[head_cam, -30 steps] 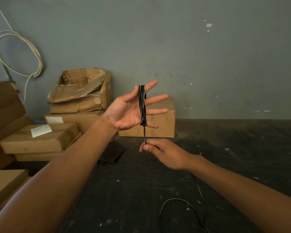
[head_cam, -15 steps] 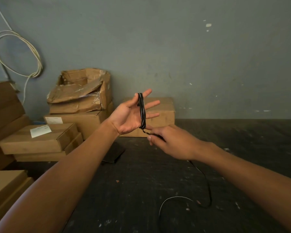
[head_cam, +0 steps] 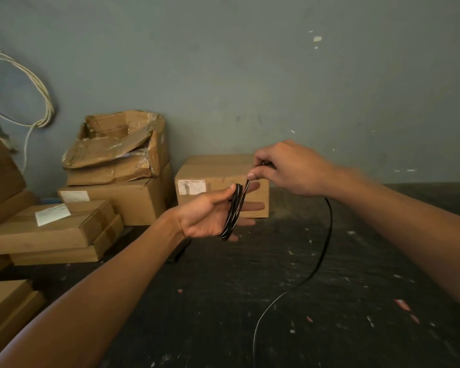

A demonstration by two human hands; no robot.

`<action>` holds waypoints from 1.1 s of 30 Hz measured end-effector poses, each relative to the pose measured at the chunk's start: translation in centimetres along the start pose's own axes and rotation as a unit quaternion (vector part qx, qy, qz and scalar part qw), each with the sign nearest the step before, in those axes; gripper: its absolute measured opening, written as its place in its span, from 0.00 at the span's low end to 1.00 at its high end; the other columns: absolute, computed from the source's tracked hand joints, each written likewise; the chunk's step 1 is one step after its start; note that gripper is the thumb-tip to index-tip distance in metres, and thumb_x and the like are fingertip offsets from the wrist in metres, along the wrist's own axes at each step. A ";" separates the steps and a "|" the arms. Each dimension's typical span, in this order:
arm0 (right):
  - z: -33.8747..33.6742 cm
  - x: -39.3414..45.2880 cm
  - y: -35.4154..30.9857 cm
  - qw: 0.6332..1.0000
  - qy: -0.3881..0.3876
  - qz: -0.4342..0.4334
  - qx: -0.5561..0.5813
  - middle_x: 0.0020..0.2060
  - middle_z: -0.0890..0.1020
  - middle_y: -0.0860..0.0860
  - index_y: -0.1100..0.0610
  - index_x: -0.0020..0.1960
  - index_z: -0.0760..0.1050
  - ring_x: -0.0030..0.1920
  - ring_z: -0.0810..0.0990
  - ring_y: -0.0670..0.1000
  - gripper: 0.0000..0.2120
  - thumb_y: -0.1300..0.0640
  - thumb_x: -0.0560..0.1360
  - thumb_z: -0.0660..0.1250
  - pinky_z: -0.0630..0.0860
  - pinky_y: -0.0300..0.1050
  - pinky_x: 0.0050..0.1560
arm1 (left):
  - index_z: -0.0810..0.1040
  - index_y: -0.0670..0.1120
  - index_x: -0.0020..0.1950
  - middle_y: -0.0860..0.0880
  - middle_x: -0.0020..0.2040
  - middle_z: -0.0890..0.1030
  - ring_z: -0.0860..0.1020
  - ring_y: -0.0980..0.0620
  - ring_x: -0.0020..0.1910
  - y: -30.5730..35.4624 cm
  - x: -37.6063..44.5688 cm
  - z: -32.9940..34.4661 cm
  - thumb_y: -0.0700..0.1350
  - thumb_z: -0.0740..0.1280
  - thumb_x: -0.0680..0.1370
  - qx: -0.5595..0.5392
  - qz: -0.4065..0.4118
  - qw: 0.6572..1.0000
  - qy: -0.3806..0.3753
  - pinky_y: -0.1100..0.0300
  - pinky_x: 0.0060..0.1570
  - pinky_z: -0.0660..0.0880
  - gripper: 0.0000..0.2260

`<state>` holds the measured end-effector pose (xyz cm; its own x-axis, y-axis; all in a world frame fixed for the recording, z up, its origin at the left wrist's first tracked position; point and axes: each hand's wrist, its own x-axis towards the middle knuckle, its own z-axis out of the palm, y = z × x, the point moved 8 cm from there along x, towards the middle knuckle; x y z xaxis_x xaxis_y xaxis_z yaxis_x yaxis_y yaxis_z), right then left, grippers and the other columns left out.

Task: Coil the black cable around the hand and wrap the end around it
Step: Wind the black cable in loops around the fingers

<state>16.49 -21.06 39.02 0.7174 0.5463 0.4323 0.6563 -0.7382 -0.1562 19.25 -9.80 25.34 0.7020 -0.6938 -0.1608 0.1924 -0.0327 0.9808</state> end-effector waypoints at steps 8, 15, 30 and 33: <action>-0.4 0.7 2.0 1.000 0.006 -0.001 0.021 0.35 0.82 0.47 0.51 0.43 0.81 0.37 0.77 0.50 0.09 0.45 0.73 0.70 0.76 0.51 0.42 | 0.64 0.59 0.76 0.45 0.76 0.66 0.64 0.38 0.75 -0.8 -1.2 3.2 0.59 0.58 0.79 -0.005 -0.038 0.992 -0.118 0.27 0.70 0.51 0.25; 1.6 0.3 4.4 0.993 0.027 0.003 0.113 0.40 0.84 0.51 0.58 0.49 0.83 0.42 0.81 0.51 0.11 0.53 0.78 0.66 0.75 0.46 0.45 | 0.62 0.56 0.77 0.42 0.77 0.63 0.56 0.33 0.76 1.4 -2.3 5.8 0.56 0.60 0.80 -0.056 0.007 0.975 -0.215 0.29 0.68 0.54 0.25; 14.1 -5.1 -0.6 0.963 -0.121 0.005 0.239 0.37 0.72 0.38 0.55 0.57 0.75 0.39 0.74 0.28 0.09 0.57 0.83 0.57 0.67 0.31 0.40 | 0.59 0.56 0.77 0.42 0.79 0.58 0.54 0.29 0.75 8.4 -1.9 5.4 0.56 0.51 0.82 -0.113 0.183 0.956 -0.198 0.26 0.63 0.52 0.23; 14.5 -5.9 -2.1 0.963 -0.146 0.004 0.227 0.34 0.71 0.40 0.52 0.59 0.73 0.34 0.73 0.29 0.10 0.55 0.83 0.55 0.64 0.33 0.34 | 0.58 0.57 0.78 0.42 0.79 0.57 0.55 0.29 0.75 9.1 -2.0 3.9 0.56 0.50 0.82 -0.121 0.195 0.960 -0.159 0.25 0.63 0.53 0.23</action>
<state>14.25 -16.94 23.91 0.7143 0.6786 0.1711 0.6374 -0.5299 -0.5593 16.91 -11.53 35.05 0.5151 -0.8057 0.2925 0.1390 0.4152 0.8990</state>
